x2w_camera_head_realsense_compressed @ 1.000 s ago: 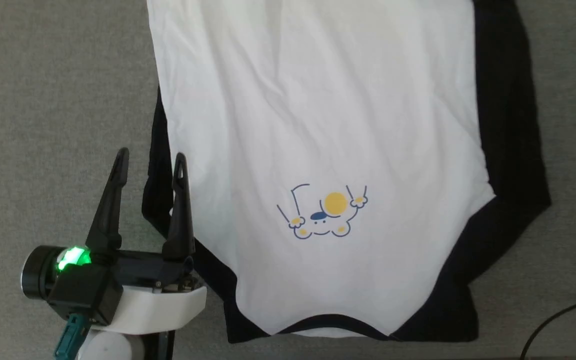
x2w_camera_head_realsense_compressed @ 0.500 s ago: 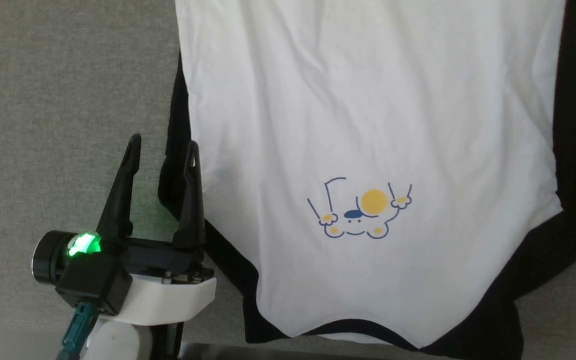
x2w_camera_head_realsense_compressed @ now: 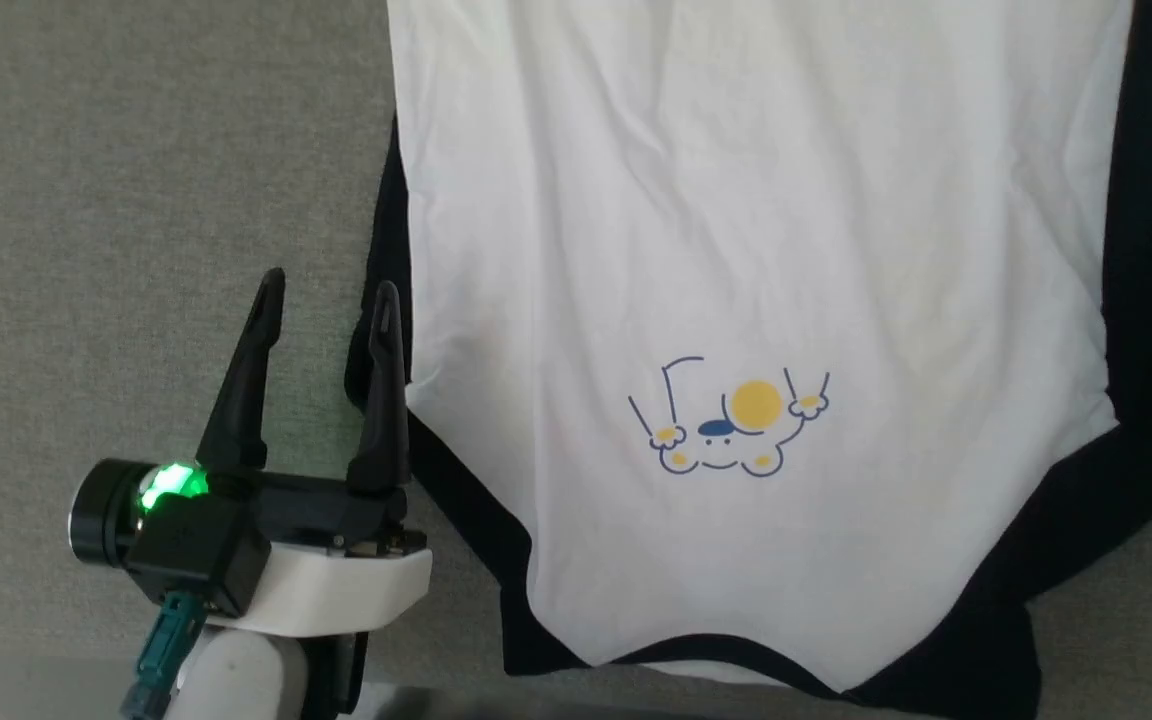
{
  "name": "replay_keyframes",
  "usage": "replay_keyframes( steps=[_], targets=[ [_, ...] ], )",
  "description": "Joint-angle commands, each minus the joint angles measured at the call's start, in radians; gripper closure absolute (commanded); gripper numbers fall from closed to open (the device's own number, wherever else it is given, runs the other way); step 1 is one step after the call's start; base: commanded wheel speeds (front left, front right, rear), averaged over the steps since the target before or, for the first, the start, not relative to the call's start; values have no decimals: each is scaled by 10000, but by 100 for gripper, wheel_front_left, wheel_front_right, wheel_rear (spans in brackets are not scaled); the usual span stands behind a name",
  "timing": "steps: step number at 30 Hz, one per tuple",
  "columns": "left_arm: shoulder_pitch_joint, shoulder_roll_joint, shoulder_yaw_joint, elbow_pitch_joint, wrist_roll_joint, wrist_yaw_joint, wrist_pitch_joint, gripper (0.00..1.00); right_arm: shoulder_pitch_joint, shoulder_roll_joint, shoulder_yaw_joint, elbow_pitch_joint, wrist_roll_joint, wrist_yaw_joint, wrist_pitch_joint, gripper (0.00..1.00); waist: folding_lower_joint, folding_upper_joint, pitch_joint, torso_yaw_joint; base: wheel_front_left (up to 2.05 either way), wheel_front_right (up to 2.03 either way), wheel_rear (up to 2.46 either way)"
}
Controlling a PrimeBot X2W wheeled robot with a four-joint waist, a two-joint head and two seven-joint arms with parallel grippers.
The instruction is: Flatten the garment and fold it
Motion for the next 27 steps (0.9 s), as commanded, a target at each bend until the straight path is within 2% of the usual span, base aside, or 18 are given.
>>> replay_keyframes(
  steps=[1,9,18,27],
  targets=[
    [120,-32,47,81,84,-40,-47,0,200,-27,-159,46,-41,-7,-242,100,0,0,-575,-123,0,0,0],
    [967,-31,172,374,51,106,-47,0,1208,-321,-641,-183,359,-7,-790,100,0,0,-2358,-364,0,0,0],
    [2048,62,197,432,3,351,101,0,2473,-769,-1752,-1435,1074,-7,-472,100,0,0,-4159,-441,0,0,0],
    [2744,131,216,279,-26,580,387,0,2975,-1213,-2250,-2462,1444,-7,-39,100,0,0,-5243,-451,0,0,0]
  ],
)
